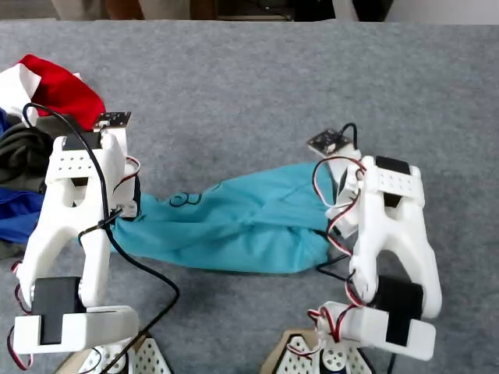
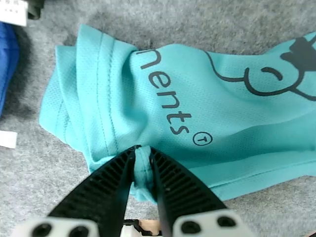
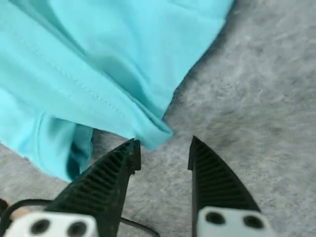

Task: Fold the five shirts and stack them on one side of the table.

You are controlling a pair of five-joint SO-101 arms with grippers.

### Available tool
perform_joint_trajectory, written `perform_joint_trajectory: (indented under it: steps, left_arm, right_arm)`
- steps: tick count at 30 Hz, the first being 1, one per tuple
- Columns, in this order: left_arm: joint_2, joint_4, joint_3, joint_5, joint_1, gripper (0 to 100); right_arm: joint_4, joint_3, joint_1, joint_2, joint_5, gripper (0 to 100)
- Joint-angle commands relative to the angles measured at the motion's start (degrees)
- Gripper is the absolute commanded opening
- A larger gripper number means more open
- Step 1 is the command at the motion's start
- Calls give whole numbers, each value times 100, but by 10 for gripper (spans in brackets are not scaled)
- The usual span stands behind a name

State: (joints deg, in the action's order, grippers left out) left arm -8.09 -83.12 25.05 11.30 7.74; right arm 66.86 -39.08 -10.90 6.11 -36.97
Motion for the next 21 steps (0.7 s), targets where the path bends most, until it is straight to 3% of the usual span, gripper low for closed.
perform_joint_trajectory:
  steps: [1,18,21]
  left_arm:
    - [-31,35,-26,35,70,20]
    - [-84,352,563,35,70,20]
    - [-84,352,501,35,70,20]
  right_arm:
    - [-123,286,-40,-57,79,184]
    - [-475,532,180,-637,44,180]
    - [-475,532,180,-629,35,125]
